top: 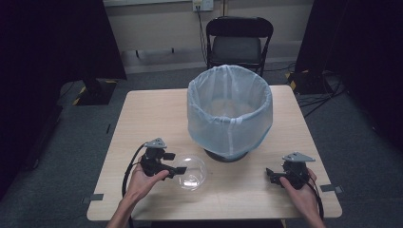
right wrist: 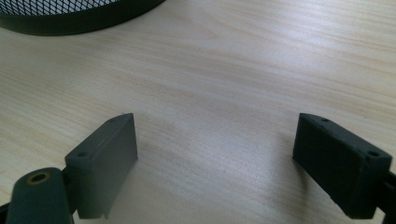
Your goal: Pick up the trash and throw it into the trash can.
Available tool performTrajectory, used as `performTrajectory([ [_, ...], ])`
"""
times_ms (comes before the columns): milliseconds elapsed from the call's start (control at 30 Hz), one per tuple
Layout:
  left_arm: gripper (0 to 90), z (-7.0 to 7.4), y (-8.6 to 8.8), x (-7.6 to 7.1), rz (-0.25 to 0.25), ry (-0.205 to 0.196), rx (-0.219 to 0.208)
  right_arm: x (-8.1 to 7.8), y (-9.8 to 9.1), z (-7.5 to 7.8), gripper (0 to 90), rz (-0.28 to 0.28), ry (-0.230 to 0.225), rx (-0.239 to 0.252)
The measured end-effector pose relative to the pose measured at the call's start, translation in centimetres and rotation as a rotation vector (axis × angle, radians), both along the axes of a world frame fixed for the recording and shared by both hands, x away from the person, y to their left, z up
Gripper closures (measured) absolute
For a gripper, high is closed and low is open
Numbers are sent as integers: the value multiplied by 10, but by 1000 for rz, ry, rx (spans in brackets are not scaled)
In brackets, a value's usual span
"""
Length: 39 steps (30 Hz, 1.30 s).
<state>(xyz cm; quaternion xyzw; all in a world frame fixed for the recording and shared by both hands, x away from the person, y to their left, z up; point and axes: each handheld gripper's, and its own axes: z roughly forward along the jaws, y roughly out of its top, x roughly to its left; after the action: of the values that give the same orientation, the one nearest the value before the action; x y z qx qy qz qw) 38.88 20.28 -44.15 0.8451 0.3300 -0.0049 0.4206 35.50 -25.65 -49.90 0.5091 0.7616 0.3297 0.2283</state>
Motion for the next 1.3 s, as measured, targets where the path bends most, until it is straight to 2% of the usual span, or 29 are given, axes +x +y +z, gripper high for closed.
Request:
performTrajectory([
  [133, 159, -8, -11, 2, -25, 28, 20, 0, 0, 0, 126, 0, 0, 0],
  [167, 145, -8, -11, 2, -25, 28, 20, 0, 0, 0, 126, 0, 0, 0],
  [200, 143, -11, -13, 3, -38, 52, 5, 0, 0, 0, 125, -2, 0, 0],
  [300, 132, -12, -15, 3, -43, 66, 1, 0, 0, 0, 125, -5, 1, 1],
  [367, 128, -13, -16, 3, -41, 62, -3, 0, 1, 0, 125, -6, 1, 1],
  [400, 127, -17, -16, 2, -27, 76, -36, 1, 1, 0, 124, -7, 1, 1],
  [600, 157, -15, -13, -1, -20, 68, -35, 1, 1, 0, 124, -7, 1, 1],
  [633, 173, -14, -11, -1, -20, 64, -39, 1, 1, 0, 124, -7, 1, 1],
  [700, 264, -12, -7, -2, -22, 50, -57, 1, 1, 0, 124, -7, 1, 1],
  [833, 361, -9, -5, -5, 0, 30, -67, 1, 1, 0, 125, -7, 1, 1],
  [933, 477, -5, -1, -7, 26, 7, -93, 1, 1, 0, 124, -7, 1, 1],
  [1033, 537, -4, 1, -8, 29, 6, -106, 1, 1, 0, 124, -7, 1, 1],
  [1067, 573, -2, 4, -9, 27, 4, -125, 1, 1, 0, 124, -7, 1, 1],
  [1100, 601, -2, 4, -9, 27, 4, -125, 1, 1, 0, 124, -7, 1, 1],
  [1133, 636, 0, 6, -11, 30, 5, -149, 1, 1, 0, 124, -7, 1, 1],
  [1267, 687, 2, 8, -13, 27, 7, -184, 1, 1, 0, 124, -7, 1, 1],
  [1300, 729, 2, 8, -13, 27, 7, -184, 1, 1, 0, 124, -7, 1, 1],
])
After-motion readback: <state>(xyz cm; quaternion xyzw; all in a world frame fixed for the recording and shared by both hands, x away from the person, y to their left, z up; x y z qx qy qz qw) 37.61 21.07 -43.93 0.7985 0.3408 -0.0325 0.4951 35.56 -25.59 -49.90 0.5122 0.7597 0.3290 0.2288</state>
